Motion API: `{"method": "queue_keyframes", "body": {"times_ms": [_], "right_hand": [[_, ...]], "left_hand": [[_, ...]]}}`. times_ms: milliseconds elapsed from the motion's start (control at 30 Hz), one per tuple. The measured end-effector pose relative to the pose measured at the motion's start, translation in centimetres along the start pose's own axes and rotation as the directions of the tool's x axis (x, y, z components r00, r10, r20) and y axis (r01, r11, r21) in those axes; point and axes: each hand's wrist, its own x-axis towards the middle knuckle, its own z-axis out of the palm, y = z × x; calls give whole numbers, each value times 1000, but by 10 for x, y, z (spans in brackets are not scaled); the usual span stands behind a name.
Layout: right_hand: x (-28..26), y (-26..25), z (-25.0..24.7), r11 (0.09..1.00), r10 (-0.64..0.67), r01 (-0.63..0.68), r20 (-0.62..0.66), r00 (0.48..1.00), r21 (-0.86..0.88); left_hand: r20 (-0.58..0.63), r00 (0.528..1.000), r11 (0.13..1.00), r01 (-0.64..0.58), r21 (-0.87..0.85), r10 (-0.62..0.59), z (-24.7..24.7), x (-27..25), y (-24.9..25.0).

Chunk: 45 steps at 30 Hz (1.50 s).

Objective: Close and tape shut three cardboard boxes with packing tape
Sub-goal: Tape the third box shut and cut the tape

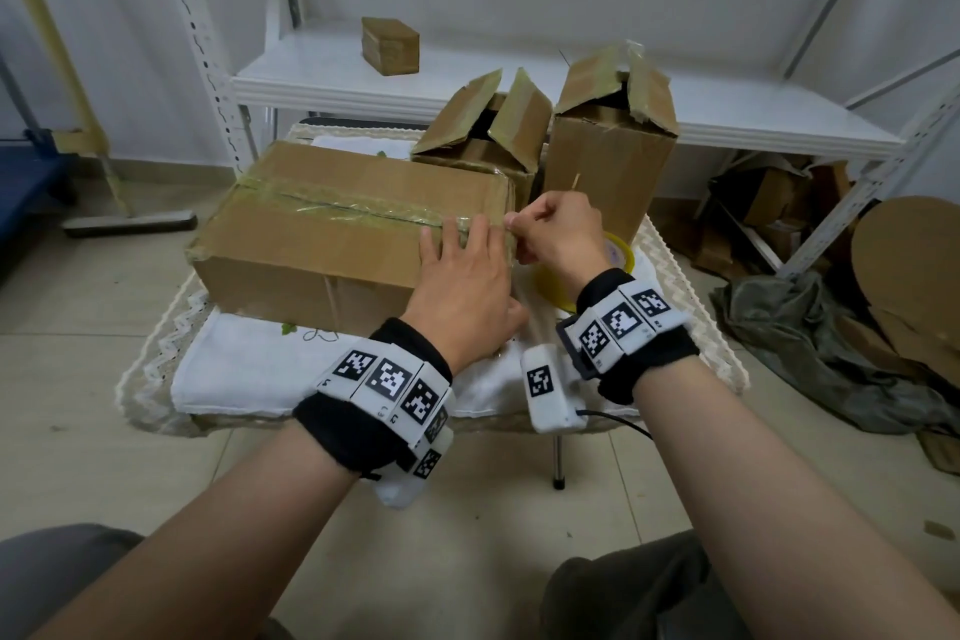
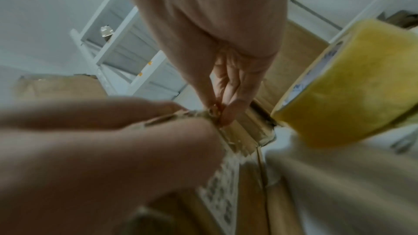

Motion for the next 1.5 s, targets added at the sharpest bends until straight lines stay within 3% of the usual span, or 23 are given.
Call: {"method": "queue_keyframes", "body": {"times_ms": [133,233,333,400,467,500,567,633,767,1000,1167,1233,1367,1500], "right_hand": [[0,0,5,998,31,-27,-58,998,60],[2,4,9,998,54,-52,-106,993,24],[6,10,14,999,37,-39,-131,991,-12],[5,11,11,998,41,-37,-100,994,44],[2,8,6,993,44,-37,-69,997,111],[1,7,4,987,66,-59,-39,997,151],[-2,4,4,968,158,-171,82,984,186],[-6,2,6,950,246,-280,221,944,137],[-9,-1,12,913,278,-360,356,892,190],[-14,-9,5,940,168,-283,458,873,193],[-27,-30,-14,855,4,-266,507,862,446],[-28,-37,-16,806,-73,-241,494,867,541],[-26,-49,-17,713,-189,-137,377,907,687],[-26,-61,-10,668,-277,10,236,932,744]], "left_hand": [[48,999,999,-17,-42,19,-5,3,-2],[105,994,948,34,-316,0,-21,7,-12],[42,990,895,140,-425,-135,-40,15,-47],[-47,951,907,277,-318,-306,-53,18,-87],[-85,869,864,465,-190,-487,-60,15,-136],[-74,827,824,539,-171,-557,-62,11,-159],[10,790,771,600,-212,-613,-59,3,-192],[82,798,750,592,-294,-597,-53,-3,-205],[68,788,689,574,-444,-612,-48,-9,-202],[37,747,582,547,-602,-664,-67,-20,-202],[-106,657,496,443,-747,-747,-85,-37,-205],[-150,632,460,362,-811,-760,-88,-40,-201],[-230,628,401,144,-904,-744,-96,-40,-189],[-254,599,431,171,-886,-760,-92,-39,-191]]}}
